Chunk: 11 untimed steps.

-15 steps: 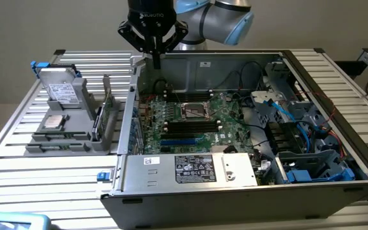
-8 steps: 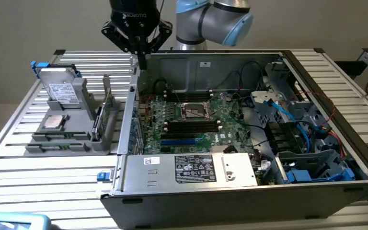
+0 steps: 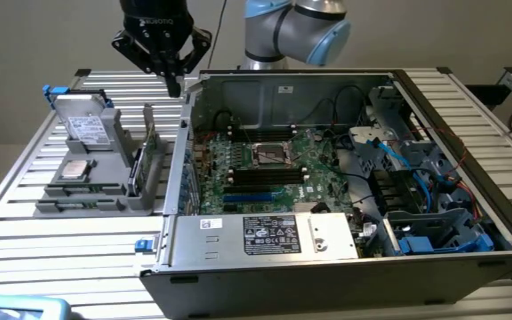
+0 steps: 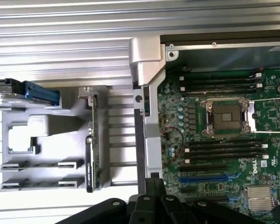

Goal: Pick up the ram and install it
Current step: 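Reach for the ram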

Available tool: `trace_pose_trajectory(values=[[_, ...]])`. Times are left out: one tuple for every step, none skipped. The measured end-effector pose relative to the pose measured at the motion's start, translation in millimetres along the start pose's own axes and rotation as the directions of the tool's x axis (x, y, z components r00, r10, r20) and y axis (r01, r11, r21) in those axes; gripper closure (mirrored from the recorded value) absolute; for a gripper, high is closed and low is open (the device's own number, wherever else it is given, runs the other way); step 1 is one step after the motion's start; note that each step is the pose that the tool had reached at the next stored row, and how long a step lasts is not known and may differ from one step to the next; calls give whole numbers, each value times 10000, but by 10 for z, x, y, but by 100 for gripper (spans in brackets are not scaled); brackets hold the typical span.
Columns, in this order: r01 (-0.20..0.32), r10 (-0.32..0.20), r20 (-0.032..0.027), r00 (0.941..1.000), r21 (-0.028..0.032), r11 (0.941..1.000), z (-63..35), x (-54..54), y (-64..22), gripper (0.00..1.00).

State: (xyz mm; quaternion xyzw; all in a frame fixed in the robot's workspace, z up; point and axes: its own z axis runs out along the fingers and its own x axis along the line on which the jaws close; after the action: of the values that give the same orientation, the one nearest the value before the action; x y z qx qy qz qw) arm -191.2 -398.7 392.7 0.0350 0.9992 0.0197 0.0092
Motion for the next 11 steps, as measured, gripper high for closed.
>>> trace_pose_trajectory(values=[[1,-1,1,10000,16,10000,-1,45,-3,89],[0,0,1,10000,32,10000,-1,90,-7,89],[0,0,3,10000,49,10000,-1,136,-11,89],[1,-1,4,10000,61,10000,2,181,-16,89],[2,-3,5,10000,73,10000,5,228,-23,89],[2,-2,6,10000,82,10000,8,271,-29,89],[2,-2,6,10000,91,10000,12,314,-36,89],[1,-1,7,10000,100,9999,17,356,-43,89],[3,-3,8,10000,109,9999,22,399,-50,89],[3,-3,8,10000,117,9999,27,441,-56,89],[3,-3,8,10000,125,9999,33,485,-62,89]])
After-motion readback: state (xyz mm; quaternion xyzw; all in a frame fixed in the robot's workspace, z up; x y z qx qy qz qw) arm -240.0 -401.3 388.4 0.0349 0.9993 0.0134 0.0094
